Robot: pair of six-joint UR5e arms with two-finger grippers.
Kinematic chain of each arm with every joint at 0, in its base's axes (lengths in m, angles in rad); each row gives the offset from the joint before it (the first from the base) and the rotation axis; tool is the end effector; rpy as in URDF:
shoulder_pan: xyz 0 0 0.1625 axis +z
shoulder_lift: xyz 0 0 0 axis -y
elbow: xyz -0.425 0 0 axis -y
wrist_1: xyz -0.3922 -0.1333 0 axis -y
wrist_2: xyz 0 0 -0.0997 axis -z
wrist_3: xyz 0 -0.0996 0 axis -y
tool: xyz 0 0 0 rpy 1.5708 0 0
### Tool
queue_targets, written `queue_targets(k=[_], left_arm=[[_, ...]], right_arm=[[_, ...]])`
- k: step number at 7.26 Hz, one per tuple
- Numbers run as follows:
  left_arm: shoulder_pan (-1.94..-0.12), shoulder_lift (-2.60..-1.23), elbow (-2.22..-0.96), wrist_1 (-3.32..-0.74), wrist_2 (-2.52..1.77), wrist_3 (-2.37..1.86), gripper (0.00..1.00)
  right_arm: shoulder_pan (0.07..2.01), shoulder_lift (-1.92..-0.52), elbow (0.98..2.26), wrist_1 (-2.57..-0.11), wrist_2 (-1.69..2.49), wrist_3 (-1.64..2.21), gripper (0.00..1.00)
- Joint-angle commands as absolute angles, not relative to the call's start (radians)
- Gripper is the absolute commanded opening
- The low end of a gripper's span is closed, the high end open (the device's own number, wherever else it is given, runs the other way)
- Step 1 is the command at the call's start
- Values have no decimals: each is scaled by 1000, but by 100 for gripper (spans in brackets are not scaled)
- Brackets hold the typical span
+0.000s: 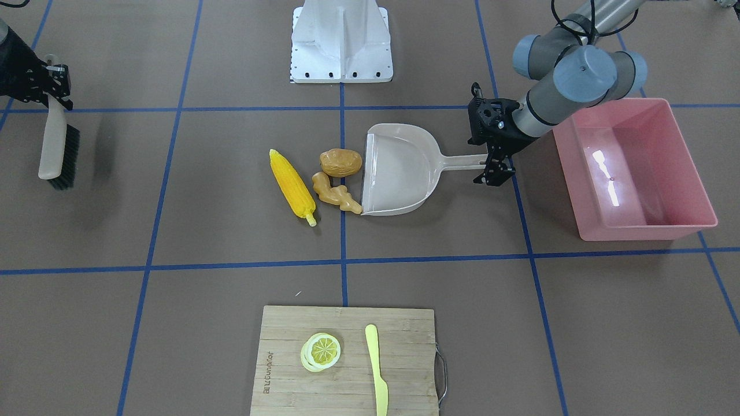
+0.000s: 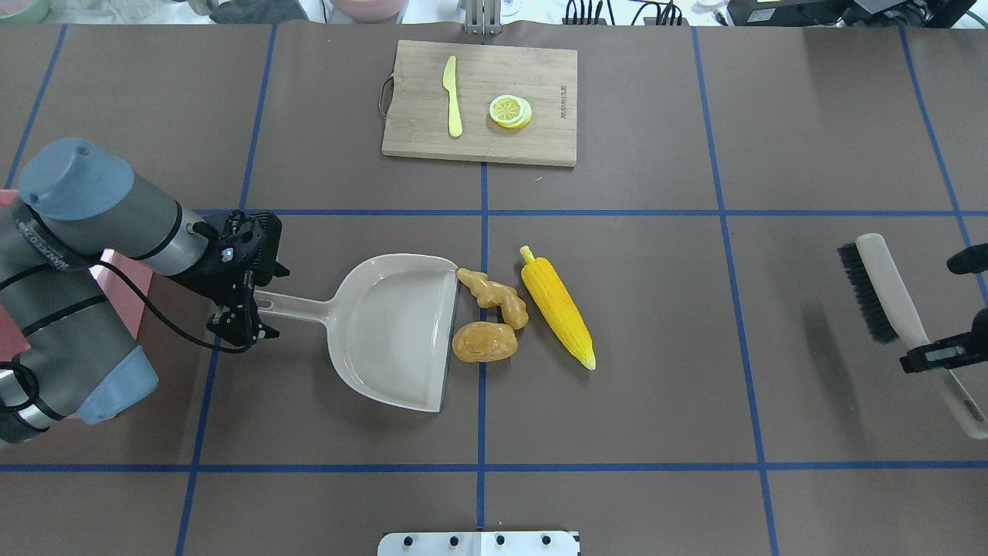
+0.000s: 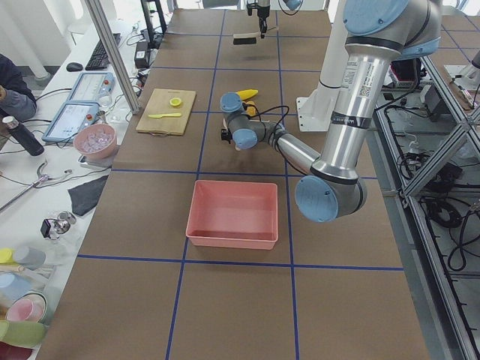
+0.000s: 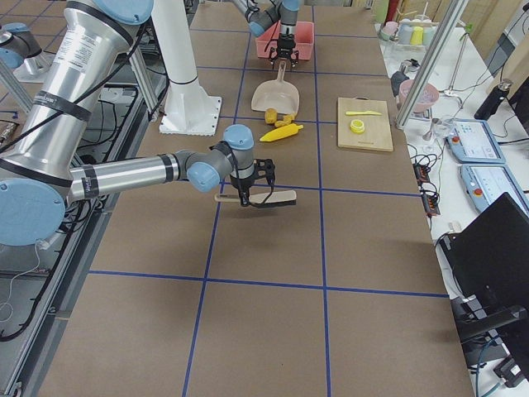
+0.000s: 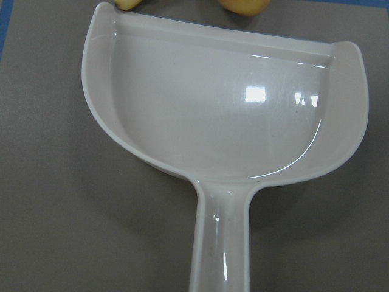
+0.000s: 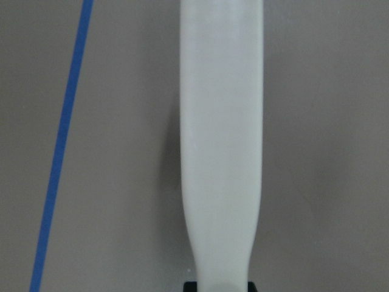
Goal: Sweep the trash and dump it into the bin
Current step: 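Lift the brush with the right gripper and bring it beside the corn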
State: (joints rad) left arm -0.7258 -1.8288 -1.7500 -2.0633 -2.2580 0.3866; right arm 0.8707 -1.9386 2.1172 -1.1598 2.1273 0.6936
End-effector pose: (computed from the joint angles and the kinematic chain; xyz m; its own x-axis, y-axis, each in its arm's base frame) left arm 0.3911 -0.4408 0.3735 -0.0457 0.9977 -0.0492 -0.4644 0.0224 0.8853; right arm -0.1722 -0.3296 0.5043 0.6962 -0.1870 0.6931 0.1176 0.9821 0.1469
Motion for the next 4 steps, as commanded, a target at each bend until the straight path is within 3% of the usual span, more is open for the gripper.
queue_targets(k=[1,4], left_arm=[[-726,-1829,-1750,-2063,-2257,387,99],[-729,-1827,-1778,-2062,-2258,387,99]], right_arm=[[914,-1744,2114,-1355,2099,612,0],[870,-1501,2010,-1439,2024,656,0]])
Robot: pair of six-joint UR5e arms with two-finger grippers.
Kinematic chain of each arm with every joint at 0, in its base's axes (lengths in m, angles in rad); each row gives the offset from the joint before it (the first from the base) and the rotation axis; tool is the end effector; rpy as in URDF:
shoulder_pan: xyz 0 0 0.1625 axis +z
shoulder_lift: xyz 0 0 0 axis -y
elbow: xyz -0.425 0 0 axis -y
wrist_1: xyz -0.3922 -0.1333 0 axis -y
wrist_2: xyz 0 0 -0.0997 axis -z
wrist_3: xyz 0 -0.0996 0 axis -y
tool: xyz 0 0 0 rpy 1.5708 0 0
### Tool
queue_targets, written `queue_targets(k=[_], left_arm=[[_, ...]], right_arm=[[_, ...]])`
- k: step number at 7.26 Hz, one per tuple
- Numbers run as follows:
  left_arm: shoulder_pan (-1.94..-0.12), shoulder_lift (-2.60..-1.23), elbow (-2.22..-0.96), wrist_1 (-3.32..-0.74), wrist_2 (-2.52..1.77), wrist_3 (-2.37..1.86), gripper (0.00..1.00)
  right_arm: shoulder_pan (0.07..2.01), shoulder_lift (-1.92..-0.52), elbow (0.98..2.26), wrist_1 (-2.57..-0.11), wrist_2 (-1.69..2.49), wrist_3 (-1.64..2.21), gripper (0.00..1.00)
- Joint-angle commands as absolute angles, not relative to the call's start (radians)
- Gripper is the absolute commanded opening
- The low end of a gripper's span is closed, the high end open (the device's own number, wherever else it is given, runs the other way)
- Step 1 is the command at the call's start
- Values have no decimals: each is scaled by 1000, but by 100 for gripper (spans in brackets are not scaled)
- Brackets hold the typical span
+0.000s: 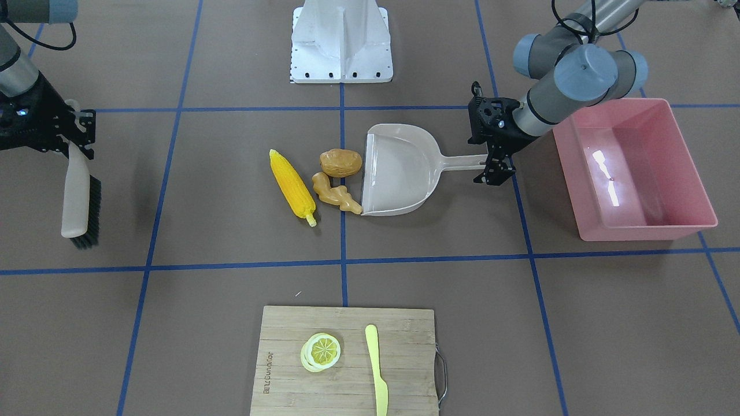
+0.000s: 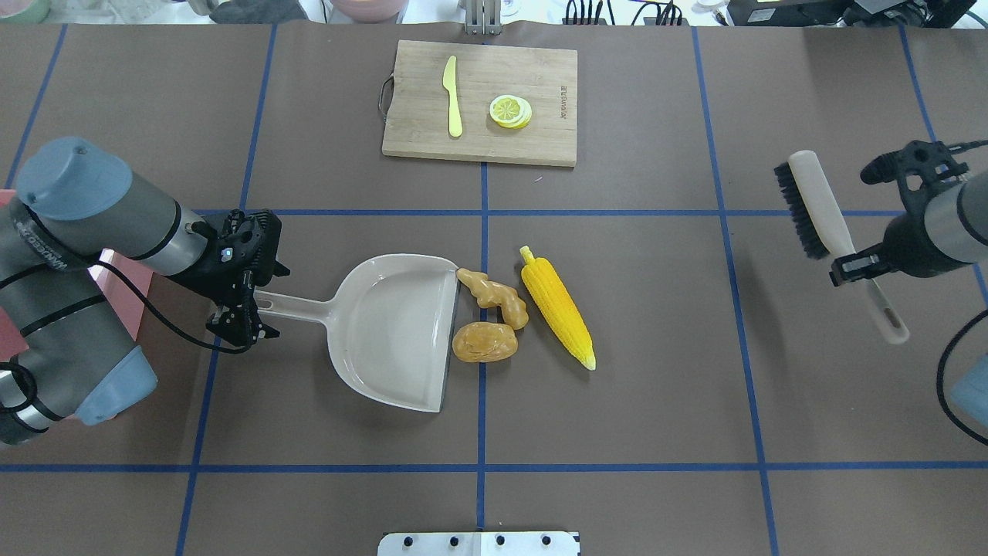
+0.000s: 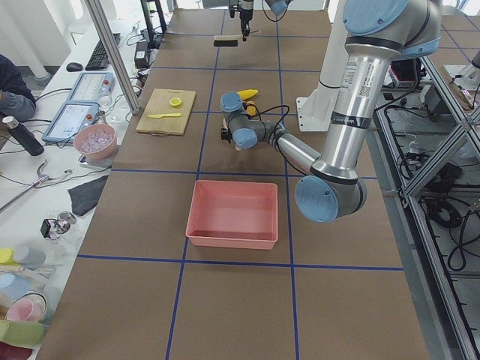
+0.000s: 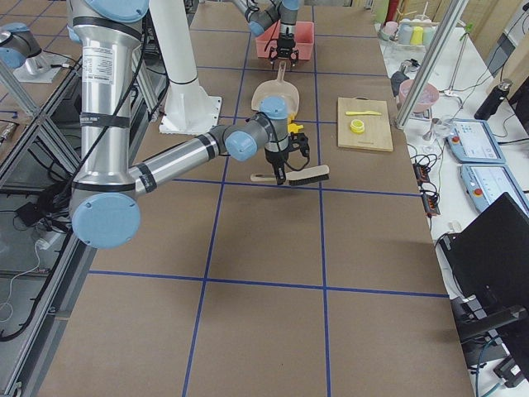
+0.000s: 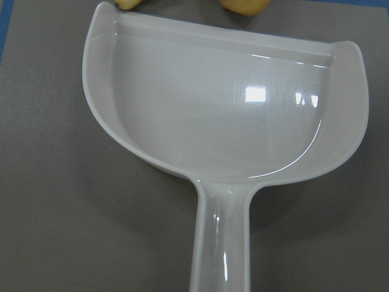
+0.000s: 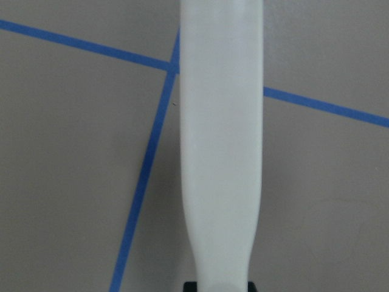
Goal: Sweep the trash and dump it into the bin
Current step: 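Lift the brush with the right gripper and bring it beside the corn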
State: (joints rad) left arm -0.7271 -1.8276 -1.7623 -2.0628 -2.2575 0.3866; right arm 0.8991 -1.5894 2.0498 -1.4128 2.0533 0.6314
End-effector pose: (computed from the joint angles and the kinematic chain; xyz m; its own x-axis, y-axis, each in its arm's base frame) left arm 0.3885 -0.4395 0.3684 -0.0443 0.9981 -0.0416 -0.4575 0.0168 0.8891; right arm -0.2280 -0.4267 0.4273 0.7239 -0.2385 0.6474 0.0988 0.9645 0.2448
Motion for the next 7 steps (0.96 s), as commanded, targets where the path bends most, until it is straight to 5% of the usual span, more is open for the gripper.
queue_targets(k=[1,7], left_arm=[[-729,-1827,-1790,-2062,-2258,387,99],[-719,-1770,-1812,-2114,-2255,377,99]], right_arm=[[826,-1429,1961,-1433,2025,722,0],[571,-1279,1907,-1434,1985,1107,0]])
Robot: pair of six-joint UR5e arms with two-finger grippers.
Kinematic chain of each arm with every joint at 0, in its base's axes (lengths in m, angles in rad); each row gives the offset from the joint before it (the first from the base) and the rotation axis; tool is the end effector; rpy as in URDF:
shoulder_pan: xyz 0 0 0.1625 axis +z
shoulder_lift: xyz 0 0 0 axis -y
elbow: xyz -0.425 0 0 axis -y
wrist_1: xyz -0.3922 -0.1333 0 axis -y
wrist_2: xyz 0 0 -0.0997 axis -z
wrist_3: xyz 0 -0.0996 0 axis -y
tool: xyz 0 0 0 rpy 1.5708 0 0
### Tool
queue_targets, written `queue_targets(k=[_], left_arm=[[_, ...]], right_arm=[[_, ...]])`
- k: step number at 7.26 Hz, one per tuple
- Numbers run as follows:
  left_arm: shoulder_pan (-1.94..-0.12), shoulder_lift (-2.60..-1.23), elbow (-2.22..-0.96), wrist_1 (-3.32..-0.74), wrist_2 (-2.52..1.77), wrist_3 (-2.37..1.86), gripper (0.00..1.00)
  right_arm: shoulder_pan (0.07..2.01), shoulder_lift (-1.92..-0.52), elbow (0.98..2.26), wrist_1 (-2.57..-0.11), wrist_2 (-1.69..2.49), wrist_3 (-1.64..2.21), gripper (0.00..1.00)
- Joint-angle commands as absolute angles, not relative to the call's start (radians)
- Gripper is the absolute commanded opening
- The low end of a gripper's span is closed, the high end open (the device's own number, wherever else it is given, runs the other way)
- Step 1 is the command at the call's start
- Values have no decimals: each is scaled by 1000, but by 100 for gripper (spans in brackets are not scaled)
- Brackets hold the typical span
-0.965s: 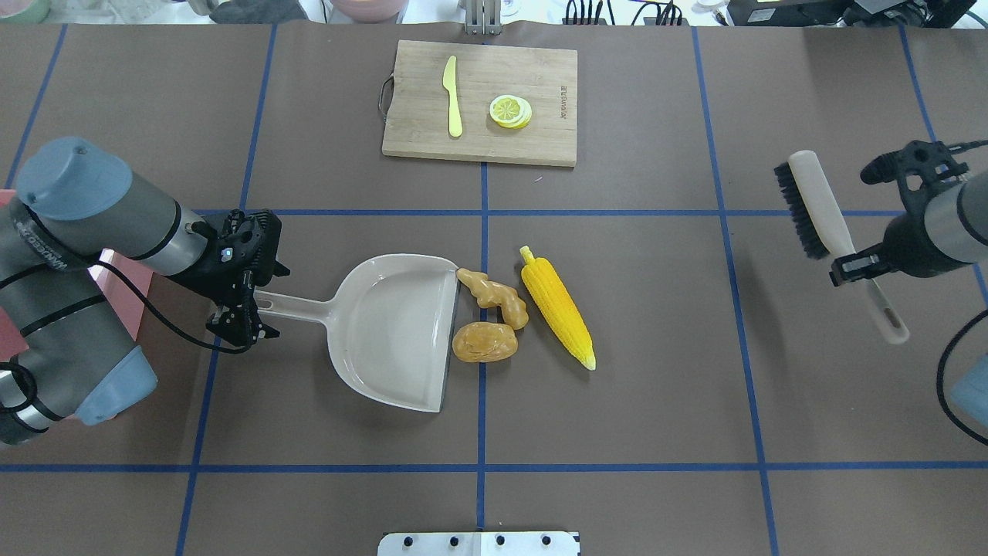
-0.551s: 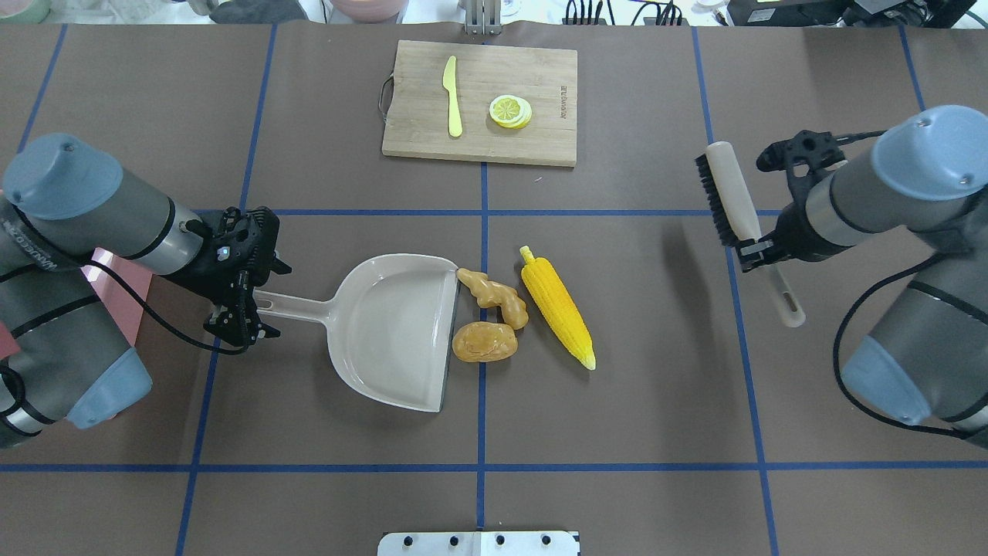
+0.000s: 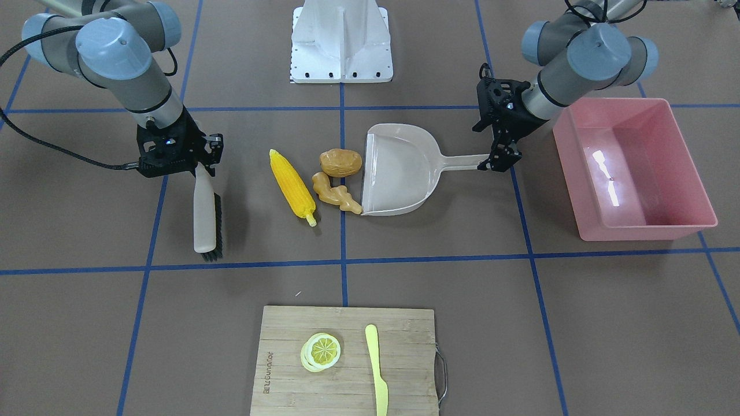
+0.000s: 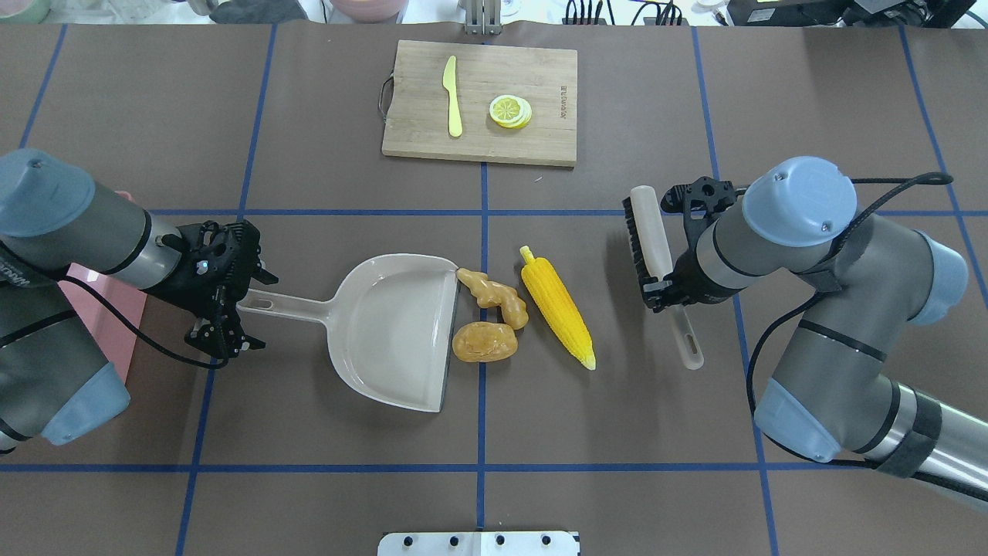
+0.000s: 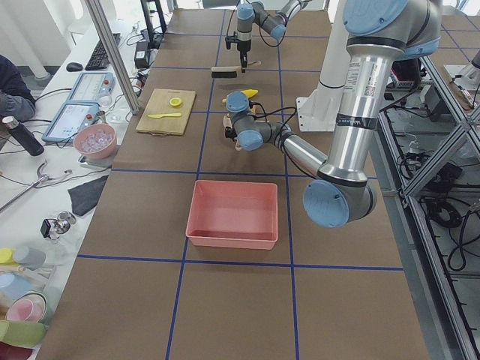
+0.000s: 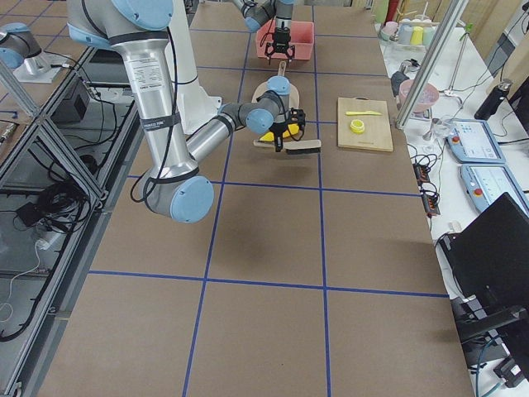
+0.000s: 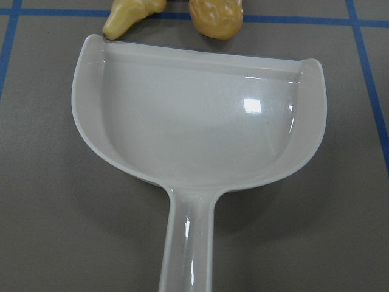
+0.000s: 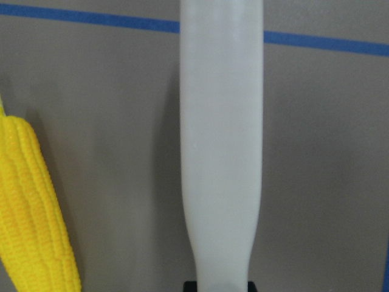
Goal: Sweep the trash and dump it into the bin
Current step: 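Lift the brush with the right gripper and bring it beside the corn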
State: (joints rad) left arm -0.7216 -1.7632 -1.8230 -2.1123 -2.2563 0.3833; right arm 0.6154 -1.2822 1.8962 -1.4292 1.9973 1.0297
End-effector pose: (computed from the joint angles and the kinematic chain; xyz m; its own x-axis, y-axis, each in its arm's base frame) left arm 0.3700 -0.4191 0.3704 -0.0483 0.9988 -0.0122 -0.4273 -0.0096 0.9041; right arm -0.4174 -0.4079 0.3416 0.6608 -0.1071 0.7429 0.0542 0.9940 0.0951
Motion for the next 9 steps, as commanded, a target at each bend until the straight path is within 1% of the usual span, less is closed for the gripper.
queue_targets(k=[1,3,5,7,9], left_arm=[[-718,-1784,-1812,-2115,-2253,373,99],[-716,-1799,-1796,-2115,-2247,373,99],[-712,-1828,-1783,-2114,-2246,371,99],[-712,-1827,-1782,-2114,-2246,371,99],[-713,-1827,-1781,-2114,-2255,373,99]], right_arm=[[545,-1285,1946,-1474,1982,1155,0],[499,-1351,2067,-1543,1959,1160,0],[372,-1355,2049,-1545,1844,1196,0],[359,-1319,2004,-1543,1830,1200,0],[379,-1228,1904,-1532,1832,1203,0]])
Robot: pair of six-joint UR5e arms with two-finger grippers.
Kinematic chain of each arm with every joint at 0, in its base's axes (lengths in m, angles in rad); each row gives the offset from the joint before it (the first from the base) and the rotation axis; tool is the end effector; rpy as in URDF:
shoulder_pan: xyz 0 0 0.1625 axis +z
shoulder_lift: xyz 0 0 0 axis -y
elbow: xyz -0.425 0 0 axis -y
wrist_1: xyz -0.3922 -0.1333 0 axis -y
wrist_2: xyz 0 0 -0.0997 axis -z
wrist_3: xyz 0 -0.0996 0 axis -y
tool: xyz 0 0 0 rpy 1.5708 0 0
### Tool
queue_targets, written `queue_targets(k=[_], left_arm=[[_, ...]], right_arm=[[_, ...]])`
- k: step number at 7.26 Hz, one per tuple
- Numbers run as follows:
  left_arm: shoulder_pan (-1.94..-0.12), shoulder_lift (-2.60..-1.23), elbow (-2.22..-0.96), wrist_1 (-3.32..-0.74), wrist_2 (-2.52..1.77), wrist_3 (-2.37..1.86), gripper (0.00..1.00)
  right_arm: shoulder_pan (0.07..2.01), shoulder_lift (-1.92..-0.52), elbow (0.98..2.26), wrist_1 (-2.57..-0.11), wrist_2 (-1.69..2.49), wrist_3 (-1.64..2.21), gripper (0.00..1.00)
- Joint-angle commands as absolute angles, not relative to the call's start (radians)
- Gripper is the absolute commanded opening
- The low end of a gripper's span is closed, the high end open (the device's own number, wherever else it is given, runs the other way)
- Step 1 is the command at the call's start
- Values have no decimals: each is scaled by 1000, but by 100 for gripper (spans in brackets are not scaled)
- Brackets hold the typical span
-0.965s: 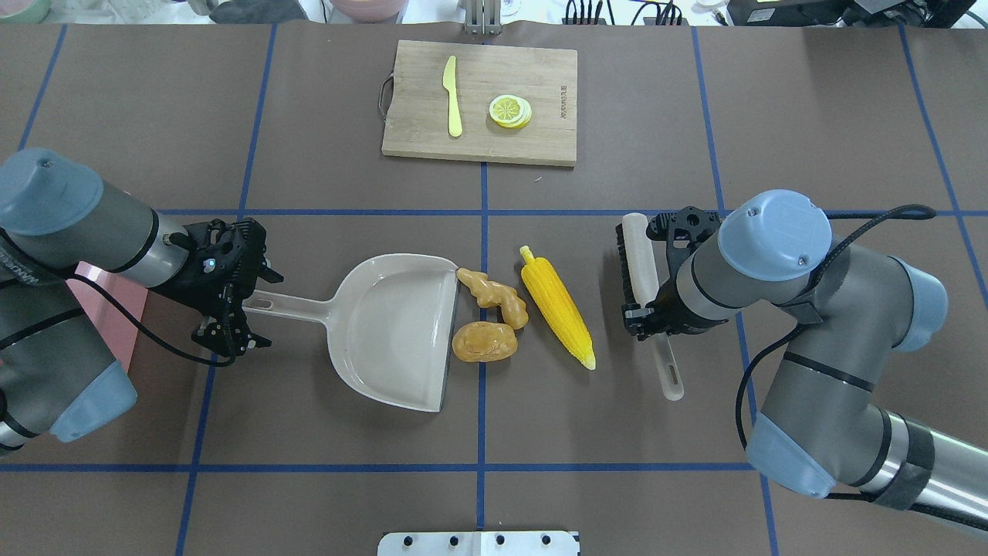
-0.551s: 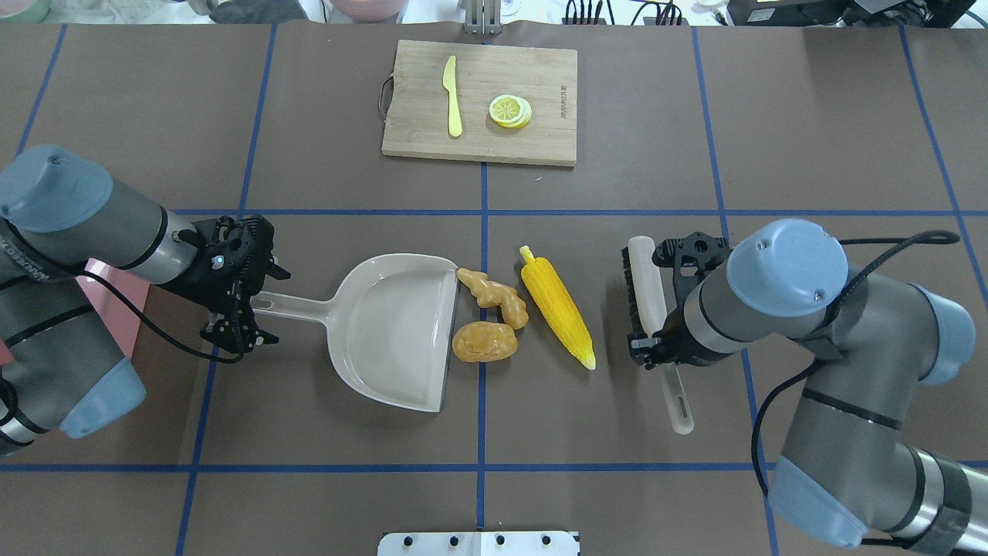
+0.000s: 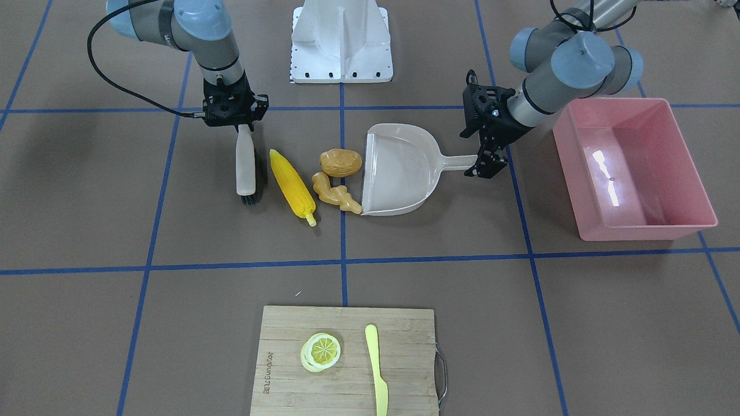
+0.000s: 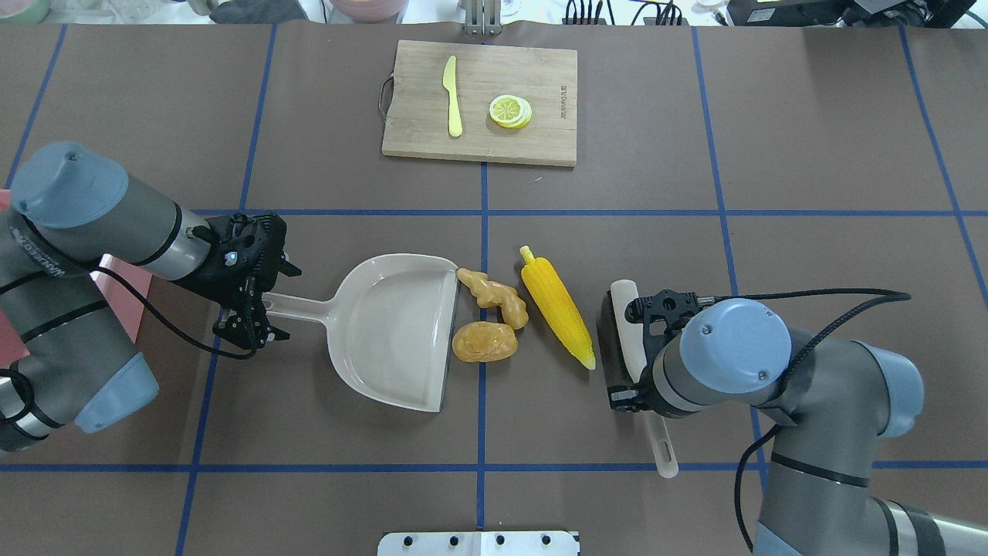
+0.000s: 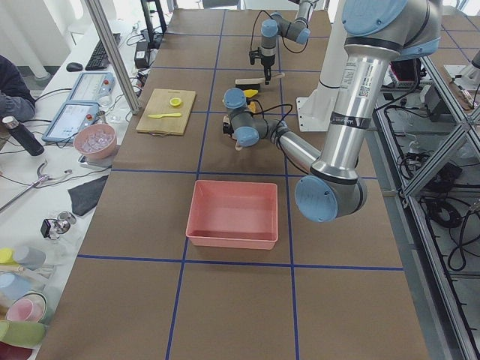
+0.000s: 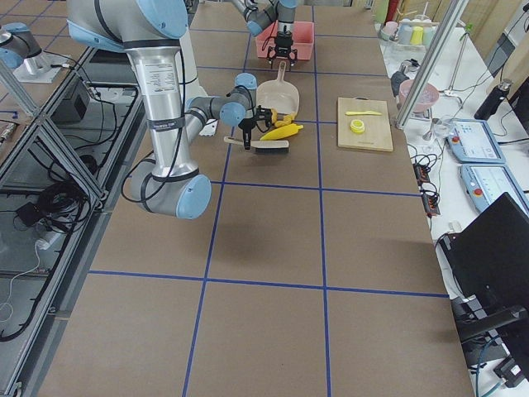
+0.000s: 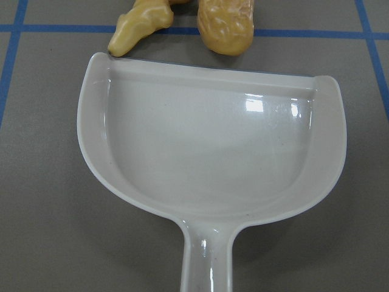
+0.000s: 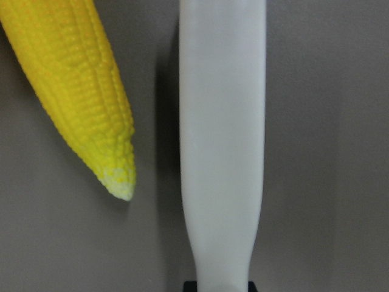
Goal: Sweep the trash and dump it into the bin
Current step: 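Sweep the corn, ginger and potato into the dustpan with the right gripper's brush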
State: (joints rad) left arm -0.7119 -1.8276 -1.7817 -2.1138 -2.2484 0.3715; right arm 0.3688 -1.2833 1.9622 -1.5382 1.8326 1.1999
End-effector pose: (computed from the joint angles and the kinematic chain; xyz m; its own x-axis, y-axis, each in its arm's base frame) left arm 0.3904 -0.4304 0.3535 -0.0465 0.9989 -0.0028 -0.4136 -0.0167 0.9103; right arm -0.4874 -0.3036 0.3315 0.7275 -0.0942 0.6796 0.0784 0.9955 0.0540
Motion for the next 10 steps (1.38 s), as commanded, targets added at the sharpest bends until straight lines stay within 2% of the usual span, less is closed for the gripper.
queue_targets(k=[1,10], left_arm=[[-712,-1825,-1781,-2118,-2252,371,99],[-712,-1851,-1772,-2108,-2175,382,99]], right_arm=[[382,-1188,1870,-1531,1832,1219,0],[348,-1019,1787,-1529,1836,1359,0]])
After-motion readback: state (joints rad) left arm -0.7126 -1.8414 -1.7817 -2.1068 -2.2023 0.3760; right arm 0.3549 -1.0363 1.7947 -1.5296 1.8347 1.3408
